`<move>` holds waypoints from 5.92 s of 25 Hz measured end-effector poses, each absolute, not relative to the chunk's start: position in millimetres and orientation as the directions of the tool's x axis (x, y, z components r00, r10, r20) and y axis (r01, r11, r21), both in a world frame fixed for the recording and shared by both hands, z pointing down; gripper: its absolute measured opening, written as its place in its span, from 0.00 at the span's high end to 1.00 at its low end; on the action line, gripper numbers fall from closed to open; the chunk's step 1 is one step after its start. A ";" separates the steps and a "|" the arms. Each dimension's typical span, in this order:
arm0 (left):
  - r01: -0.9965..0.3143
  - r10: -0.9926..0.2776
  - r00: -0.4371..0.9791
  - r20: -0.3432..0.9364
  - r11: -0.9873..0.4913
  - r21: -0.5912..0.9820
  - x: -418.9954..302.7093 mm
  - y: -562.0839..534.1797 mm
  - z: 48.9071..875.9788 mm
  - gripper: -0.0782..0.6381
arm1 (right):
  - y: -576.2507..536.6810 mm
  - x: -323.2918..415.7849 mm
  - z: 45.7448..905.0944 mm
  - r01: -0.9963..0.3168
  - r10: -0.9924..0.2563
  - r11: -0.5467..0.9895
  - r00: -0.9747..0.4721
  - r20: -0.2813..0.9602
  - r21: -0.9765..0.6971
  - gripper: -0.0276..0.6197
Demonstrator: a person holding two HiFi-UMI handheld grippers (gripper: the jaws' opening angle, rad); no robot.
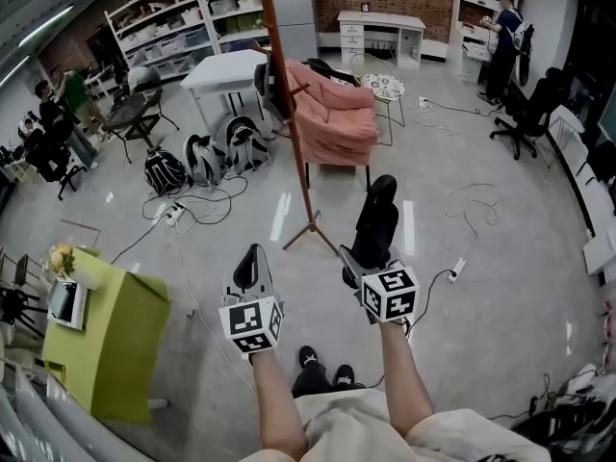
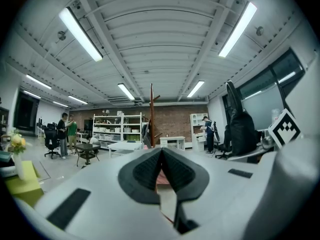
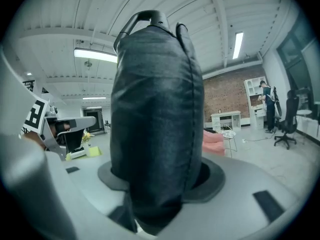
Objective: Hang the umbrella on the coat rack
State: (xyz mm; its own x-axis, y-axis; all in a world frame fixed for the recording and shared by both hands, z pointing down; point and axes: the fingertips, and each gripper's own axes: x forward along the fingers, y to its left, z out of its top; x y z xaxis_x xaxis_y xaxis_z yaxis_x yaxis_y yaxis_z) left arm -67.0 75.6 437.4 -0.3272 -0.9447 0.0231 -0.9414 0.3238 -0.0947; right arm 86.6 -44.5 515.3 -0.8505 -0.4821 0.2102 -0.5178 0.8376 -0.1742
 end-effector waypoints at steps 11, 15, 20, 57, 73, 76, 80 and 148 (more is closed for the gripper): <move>-0.944 -0.948 -0.317 0.024 0.313 -0.099 -94.8 29.1 433.5 0.88 | -89.4 51.4 512.6 -0.508 -0.472 0.846 -0.854 0.217 -0.160 0.58; -0.950 -0.952 -0.305 0.025 0.302 -0.082 -111.9 3.4 438.2 0.88 | -112.4 31.7 513.0 -0.518 -0.483 0.843 -0.847 0.223 -0.146 0.58; -0.963 -0.968 -0.250 0.015 0.247 -0.103 -129.2 -38.8 430.4 0.88 | -143.9 -0.8 507.9 -0.531 -0.497 0.837 -0.839 0.224 -0.134 0.58; -0.991 -0.995 -0.094 0.041 0.090 -0.095 -254.6 -197.4 437.4 0.88 | -269.3 -152.4 499.1 -0.610 -0.565 0.783 -0.779 0.272 -0.121 0.58; -0.989 -0.996 -0.090 -0.008 0.090 -0.118 -252.9 -246.6 399.5 0.88 | -316.2 -165.6 460.6 -0.598 -0.564 0.792 -0.793 0.230 -0.121 0.58; -0.989 -0.996 -0.089 -0.025 0.091 -0.115 -254.2 -250.3 392.4 0.88 | -323.1 -172.8 452.5 -0.591 -0.561 0.800 -0.797 0.222 -0.104 0.58; -0.987 -0.996 -0.083 -0.031 0.087 -0.137 -252.7 -254.8 385.0 0.88 | -333.0 -182.4 434.6 -0.570 -0.546 0.819 -0.810 0.215 -0.068 0.58; -0.976 -0.999 -0.036 -0.039 0.044 -0.212 -285.0 -346.0 318.2 0.88 | -424.3 -233.6 373.0 -0.676 -0.693 0.713 -0.642 0.328 0.185 0.58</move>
